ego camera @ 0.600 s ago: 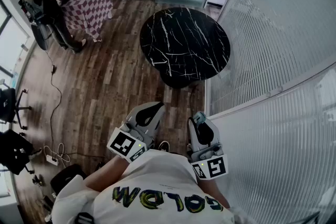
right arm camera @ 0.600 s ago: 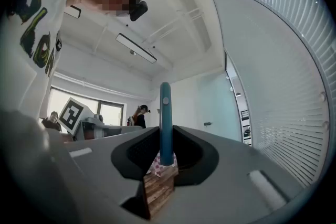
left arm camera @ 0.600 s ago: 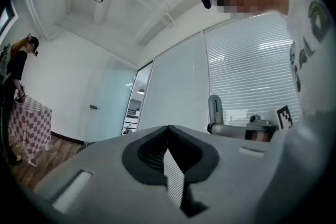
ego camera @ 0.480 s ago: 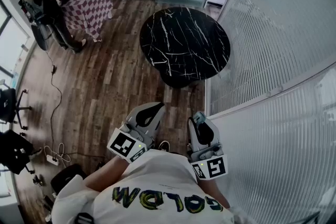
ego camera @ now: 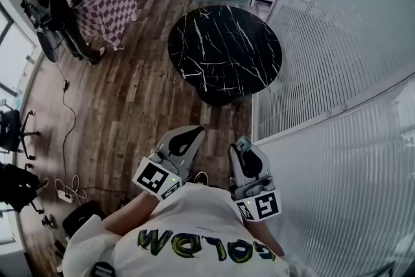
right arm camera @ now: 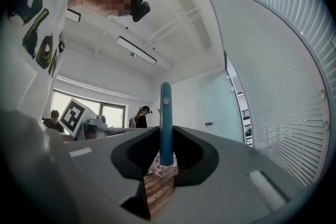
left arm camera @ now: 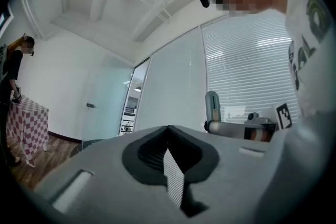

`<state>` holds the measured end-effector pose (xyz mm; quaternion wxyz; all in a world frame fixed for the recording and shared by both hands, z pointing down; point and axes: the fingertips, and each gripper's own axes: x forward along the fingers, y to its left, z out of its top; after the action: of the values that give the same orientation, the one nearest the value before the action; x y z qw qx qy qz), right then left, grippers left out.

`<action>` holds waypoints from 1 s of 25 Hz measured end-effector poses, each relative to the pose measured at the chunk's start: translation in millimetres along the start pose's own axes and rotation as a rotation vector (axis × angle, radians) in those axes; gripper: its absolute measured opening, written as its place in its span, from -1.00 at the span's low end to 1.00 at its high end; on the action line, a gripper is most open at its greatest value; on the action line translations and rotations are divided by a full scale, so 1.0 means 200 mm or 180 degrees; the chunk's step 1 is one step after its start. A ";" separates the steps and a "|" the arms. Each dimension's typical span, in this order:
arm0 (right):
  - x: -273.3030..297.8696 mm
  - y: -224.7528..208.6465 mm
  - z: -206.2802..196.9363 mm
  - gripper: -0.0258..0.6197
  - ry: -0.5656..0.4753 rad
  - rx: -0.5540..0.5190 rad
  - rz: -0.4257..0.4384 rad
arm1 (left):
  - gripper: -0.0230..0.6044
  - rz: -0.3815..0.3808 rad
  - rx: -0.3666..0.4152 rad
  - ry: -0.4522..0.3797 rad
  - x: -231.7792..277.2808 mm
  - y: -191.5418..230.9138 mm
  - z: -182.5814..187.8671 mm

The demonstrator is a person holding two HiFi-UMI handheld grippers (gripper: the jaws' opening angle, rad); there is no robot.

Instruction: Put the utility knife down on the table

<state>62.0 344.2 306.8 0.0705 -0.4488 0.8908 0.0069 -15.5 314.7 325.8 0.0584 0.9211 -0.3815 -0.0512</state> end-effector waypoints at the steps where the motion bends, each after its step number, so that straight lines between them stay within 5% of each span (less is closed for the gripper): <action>1: -0.01 -0.02 0.00 -0.69 0.0008 0.0000 -0.0004 | -0.91 -0.0002 0.0014 0.0003 0.02 -0.02 0.00; 16: 0.00 -0.16 -0.07 -0.69 0.0122 0.0039 0.0179 | -0.91 0.0219 0.0041 0.0176 0.13 0.00 -0.14; 25: 0.25 -0.31 -0.16 -0.69 0.0212 0.0035 0.0151 | -0.91 0.0204 0.0001 0.0144 0.32 0.23 -0.15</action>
<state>78.4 264.8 335.8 0.0432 -0.4272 0.9031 -0.0113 1.5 240.0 358.2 0.0686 0.9093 -0.4094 -0.0284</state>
